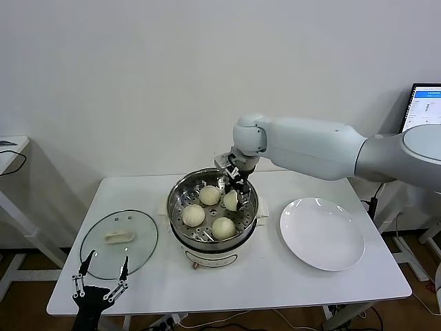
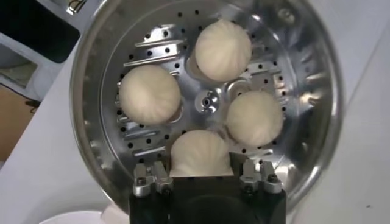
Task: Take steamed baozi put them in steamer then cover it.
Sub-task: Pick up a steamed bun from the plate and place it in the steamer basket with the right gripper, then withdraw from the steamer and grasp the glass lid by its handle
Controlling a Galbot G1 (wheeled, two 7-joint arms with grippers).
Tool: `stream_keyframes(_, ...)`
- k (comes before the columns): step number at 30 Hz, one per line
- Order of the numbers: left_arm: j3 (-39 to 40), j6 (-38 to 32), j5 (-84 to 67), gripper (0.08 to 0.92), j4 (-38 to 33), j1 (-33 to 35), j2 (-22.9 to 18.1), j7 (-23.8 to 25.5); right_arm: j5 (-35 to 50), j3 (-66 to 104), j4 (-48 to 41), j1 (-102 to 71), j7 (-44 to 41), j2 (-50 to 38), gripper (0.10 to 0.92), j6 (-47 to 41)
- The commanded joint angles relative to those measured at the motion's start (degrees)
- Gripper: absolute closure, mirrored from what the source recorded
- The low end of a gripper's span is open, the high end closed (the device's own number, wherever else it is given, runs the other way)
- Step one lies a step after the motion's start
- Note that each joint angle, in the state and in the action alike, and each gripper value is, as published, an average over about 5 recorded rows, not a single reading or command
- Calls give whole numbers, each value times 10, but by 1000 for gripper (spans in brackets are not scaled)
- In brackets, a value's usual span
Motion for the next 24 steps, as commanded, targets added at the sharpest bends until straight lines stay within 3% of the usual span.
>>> stream_keyframes(1,-1,-1,0,177,-1,1,-1,0,-39,-1,-9,-21,-2,10,389,-2)
stream_keyframes(10,1,-2,0,177,-3,1,-1,0,-58,4,-18,-24,-7,13,380,5)
stream_keyframes(18,-5,-3,-2,177,-3,1,-1,0,-50,17,-14,-29,-7,10,224,4)
stream_keyframes(24,-4,-1,-1,177,-3,-3,0,-3,-22,75,14,-27,-4,-22,203,6)
